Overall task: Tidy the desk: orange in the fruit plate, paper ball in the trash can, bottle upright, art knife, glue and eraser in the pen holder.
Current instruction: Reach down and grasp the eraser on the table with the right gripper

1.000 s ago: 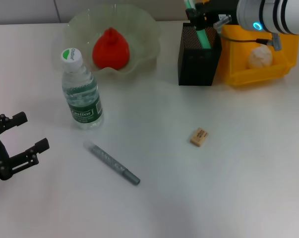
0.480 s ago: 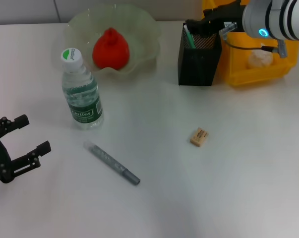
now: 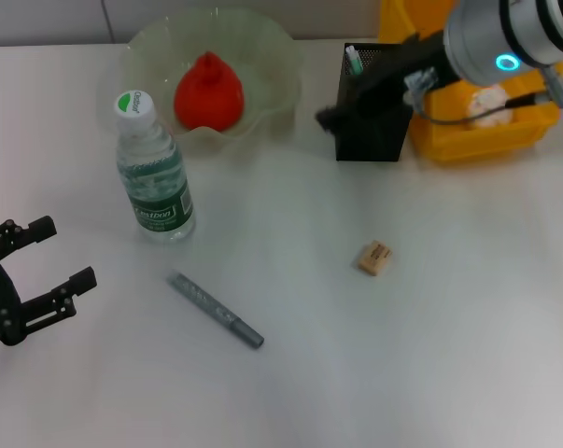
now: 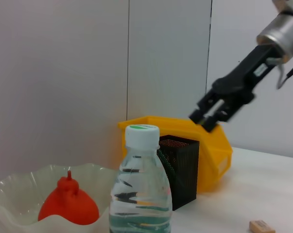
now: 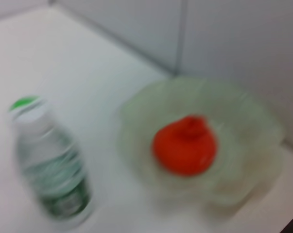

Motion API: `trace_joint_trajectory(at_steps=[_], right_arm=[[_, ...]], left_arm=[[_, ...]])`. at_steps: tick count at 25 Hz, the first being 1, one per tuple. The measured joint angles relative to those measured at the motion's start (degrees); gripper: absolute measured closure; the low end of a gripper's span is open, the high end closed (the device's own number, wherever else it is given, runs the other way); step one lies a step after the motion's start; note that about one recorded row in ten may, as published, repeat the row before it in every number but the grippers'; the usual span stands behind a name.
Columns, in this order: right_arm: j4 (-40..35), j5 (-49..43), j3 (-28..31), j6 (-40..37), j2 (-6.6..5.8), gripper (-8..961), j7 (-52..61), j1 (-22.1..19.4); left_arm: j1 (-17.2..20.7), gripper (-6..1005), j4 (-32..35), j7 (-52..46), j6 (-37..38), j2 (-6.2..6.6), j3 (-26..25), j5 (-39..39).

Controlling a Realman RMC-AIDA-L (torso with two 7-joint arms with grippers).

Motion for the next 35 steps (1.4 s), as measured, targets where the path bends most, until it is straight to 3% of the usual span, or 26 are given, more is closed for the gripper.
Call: trace_joint_trajectory(at_steps=[3, 6, 13, 19, 23, 35], right_arm=[[0.7, -3.0, 0.0, -9.2, -0.02, 314, 3.4, 4.7], [6.8, -5.1, -0.3, -16.2, 0.16, 303, 5.7, 10.0], [21.7, -5.4, -3.6, -15.4, 0.42, 275, 7.9, 15.8], [26.5, -5.0, -7.7, -13.0, 0.64, 201, 8.9, 16.7], [27.5, -5.0, -10.9, -11.4, 0.66, 202, 10.9, 16.8], [34.7, -3.7, -13.4, -5.3, 0.67, 221, 10.5, 19.0]], left_arm=[[0.0, 185, 0.0, 0.0, 0.0, 0.03, 0.0, 0.2], [-0.1, 185, 0.0, 0.1, 0.0, -0.06, 0.0, 0.9], [-0.1, 184, 0.0, 0.2, -0.3, -0.31, 0.0, 1.5], [-0.4, 184, 0.0, 0.2, -0.4, -0.43, -0.1, 1.5], [-0.8, 185, 0.0, 0.0, -0.4, -0.48, -0.1, 1.5], [-1.4, 184, -0.1, 0.2, -1.3, -0.66, -0.1, 1.5]])
